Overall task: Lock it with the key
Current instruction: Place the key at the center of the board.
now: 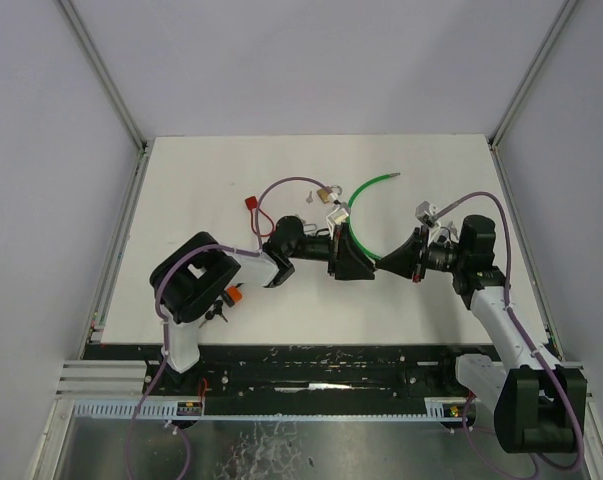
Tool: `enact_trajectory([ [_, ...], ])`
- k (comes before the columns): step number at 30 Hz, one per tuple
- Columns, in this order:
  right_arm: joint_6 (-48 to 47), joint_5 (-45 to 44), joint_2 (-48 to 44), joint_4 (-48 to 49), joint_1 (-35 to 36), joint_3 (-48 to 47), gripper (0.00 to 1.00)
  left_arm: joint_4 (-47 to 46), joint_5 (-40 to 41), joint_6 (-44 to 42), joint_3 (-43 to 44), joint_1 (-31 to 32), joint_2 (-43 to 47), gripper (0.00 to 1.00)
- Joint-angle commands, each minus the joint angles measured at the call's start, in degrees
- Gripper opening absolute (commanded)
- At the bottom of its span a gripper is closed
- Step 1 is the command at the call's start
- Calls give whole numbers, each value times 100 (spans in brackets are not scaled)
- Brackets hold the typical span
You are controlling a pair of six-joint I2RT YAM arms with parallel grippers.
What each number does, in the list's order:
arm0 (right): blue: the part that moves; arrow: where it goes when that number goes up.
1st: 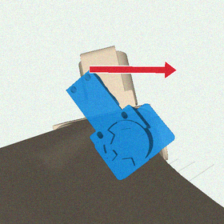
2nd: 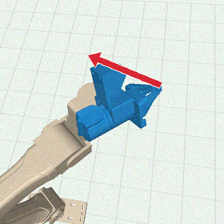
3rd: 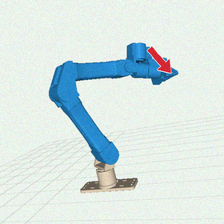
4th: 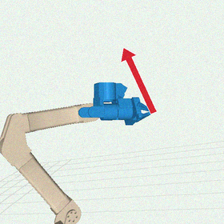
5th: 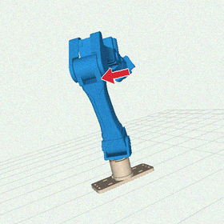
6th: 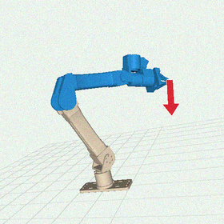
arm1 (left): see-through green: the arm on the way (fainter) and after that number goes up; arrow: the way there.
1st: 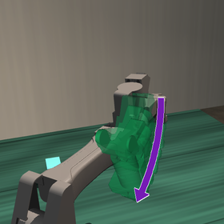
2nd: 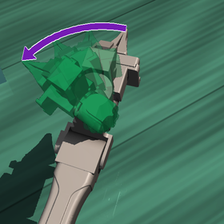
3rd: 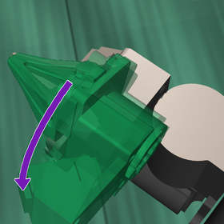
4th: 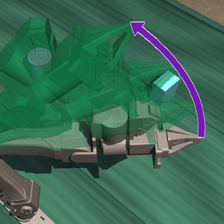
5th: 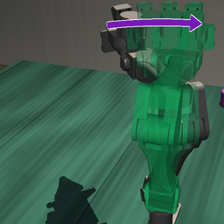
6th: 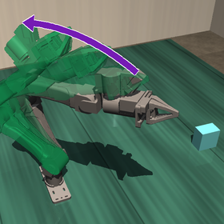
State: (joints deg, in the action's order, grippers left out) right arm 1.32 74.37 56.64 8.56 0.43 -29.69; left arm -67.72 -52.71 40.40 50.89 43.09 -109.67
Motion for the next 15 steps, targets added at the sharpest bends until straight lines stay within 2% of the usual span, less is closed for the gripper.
enact_trajectory([
  [1,-213,-59,1,282,143,50,0,-222,-138,1,220,51,-94,42],
  [4,-256,-78,6,270,183,58,0,-192,-211,-4,273,62,-132,27],
  [7,-299,-89,-15,257,201,59,0,-237,-262,21,294,70,-160,2],
  [11,-314,-102,-97,222,200,39,0,-301,-286,-11,244,60,-132,0],
  [13,-328,-123,-169,132,203,-16,14,-294,-260,-104,190,61,-82,0],
  [15,-394,-185,-267,-30,185,-80,32,-290,-223,-185,142,59,-28,0],
])
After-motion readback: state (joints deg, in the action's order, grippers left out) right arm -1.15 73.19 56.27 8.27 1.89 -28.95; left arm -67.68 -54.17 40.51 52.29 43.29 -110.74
